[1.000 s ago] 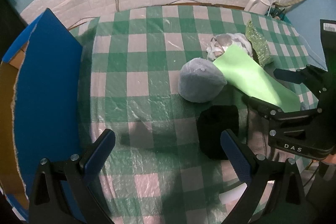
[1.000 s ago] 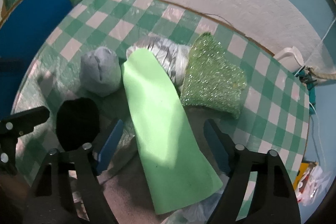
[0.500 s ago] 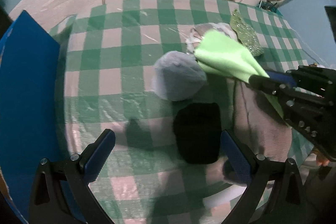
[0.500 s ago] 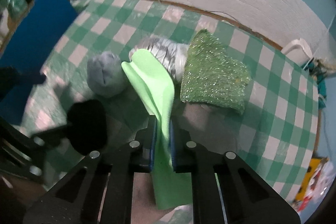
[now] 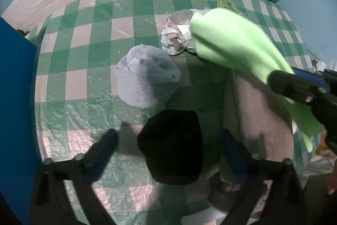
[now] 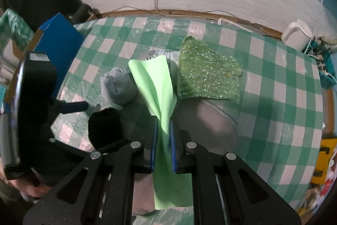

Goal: Organize soft objects
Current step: 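Lift the green sheet with the right tool while the left tool grasps the black sock, then carry the green sheet and black sock over the cardboard box with both tools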

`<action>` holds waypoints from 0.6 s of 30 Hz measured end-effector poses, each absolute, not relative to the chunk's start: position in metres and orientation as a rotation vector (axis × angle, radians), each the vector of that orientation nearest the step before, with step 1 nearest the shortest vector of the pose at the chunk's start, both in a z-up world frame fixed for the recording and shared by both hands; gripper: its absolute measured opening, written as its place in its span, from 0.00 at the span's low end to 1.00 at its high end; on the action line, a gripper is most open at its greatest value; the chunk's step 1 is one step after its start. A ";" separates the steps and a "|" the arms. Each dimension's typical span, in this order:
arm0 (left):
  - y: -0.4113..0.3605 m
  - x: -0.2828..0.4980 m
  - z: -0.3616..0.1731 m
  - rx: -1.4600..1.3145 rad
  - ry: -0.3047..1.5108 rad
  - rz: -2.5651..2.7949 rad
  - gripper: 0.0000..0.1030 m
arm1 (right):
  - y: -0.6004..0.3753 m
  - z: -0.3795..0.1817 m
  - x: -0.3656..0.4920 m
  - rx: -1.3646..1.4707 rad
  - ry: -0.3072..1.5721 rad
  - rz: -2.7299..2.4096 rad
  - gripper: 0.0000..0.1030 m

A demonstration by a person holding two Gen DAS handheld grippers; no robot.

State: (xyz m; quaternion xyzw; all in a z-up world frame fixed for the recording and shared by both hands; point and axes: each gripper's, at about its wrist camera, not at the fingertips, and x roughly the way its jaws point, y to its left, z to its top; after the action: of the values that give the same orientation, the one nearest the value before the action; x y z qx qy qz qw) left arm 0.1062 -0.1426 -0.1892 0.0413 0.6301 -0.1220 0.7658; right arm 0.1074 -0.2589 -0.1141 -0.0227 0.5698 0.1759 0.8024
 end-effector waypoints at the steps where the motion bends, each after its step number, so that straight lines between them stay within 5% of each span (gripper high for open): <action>1: -0.142 0.108 -0.191 0.084 1.371 -0.265 0.77 | -0.259 -0.113 0.106 -0.043 1.217 0.377 0.09; 5: -0.146 0.112 -0.195 0.075 1.376 -0.245 0.53 | -0.260 -0.107 0.105 -0.022 1.200 0.377 0.09; 8: -0.145 0.112 -0.193 0.068 1.373 -0.263 0.44 | -0.261 -0.103 0.104 -0.013 1.193 0.376 0.09; 18: -0.127 0.092 -0.163 0.074 1.308 -0.272 0.41 | -0.251 -0.085 0.098 -0.004 1.163 0.402 0.09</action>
State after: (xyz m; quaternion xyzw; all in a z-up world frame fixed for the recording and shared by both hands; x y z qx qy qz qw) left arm 0.0921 -0.1268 -0.1635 0.0344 0.6064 -0.1259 0.7843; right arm 0.0975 -0.2508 -0.0845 -0.0018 0.5457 0.1884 0.8166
